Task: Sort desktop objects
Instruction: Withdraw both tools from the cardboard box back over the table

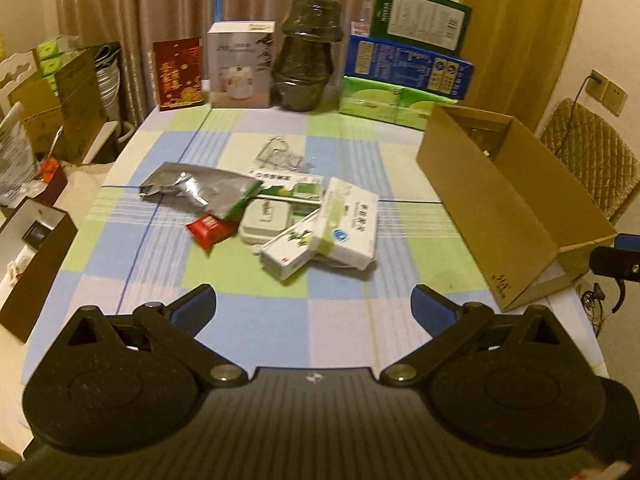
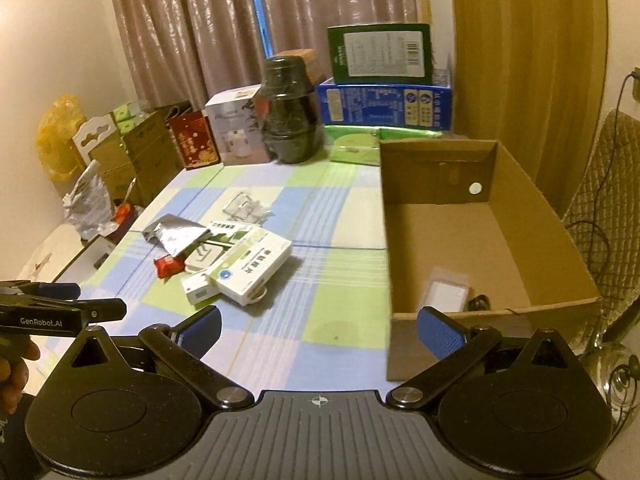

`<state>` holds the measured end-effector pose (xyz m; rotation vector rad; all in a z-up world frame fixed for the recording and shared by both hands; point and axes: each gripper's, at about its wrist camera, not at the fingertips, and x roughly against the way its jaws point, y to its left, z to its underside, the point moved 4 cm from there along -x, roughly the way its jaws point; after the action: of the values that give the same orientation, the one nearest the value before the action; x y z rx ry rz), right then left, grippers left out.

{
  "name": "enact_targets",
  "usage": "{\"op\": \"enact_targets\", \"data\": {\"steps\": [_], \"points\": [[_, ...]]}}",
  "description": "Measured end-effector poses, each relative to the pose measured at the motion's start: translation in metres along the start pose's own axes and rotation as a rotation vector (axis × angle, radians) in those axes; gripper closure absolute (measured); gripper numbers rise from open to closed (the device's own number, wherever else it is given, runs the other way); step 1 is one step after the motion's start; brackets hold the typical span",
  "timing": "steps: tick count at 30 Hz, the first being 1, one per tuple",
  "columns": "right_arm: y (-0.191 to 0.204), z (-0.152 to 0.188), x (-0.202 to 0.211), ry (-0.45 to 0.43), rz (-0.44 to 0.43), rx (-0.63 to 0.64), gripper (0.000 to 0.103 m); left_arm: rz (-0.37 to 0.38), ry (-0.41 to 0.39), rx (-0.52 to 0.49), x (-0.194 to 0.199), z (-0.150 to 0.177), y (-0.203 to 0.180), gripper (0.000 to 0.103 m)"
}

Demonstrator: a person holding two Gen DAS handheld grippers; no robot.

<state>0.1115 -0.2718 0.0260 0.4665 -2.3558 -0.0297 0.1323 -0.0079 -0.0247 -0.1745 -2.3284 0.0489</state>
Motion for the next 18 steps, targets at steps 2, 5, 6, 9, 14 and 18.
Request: {"op": "enact_targets", "data": {"steps": [2,5,6,9,14,18], "points": [[0.005,0.001,-0.003,0.005,-0.007,0.005,0.002,-0.016,0.000,0.000,0.002,0.003,0.007,0.001],[0.011,0.003,-0.008,0.016,-0.016,0.010,0.002,-0.030,0.006,0.009,0.004,0.008,0.017,0.001],[0.014,0.004,-0.010,0.019,-0.020,0.010,0.002,-0.034,0.009,0.014,0.004,0.009,0.020,0.001],[0.020,0.005,-0.014,0.026,-0.029,0.013,0.002,-0.046,0.014,0.015,0.005,0.012,0.029,0.001],[0.030,0.005,-0.018,0.027,-0.037,0.013,0.002,-0.047,0.018,0.008,0.002,0.013,0.037,0.001],[0.038,0.002,-0.024,0.026,-0.040,0.011,0.002,-0.044,0.025,-0.009,-0.003,0.014,0.041,0.001]]}}
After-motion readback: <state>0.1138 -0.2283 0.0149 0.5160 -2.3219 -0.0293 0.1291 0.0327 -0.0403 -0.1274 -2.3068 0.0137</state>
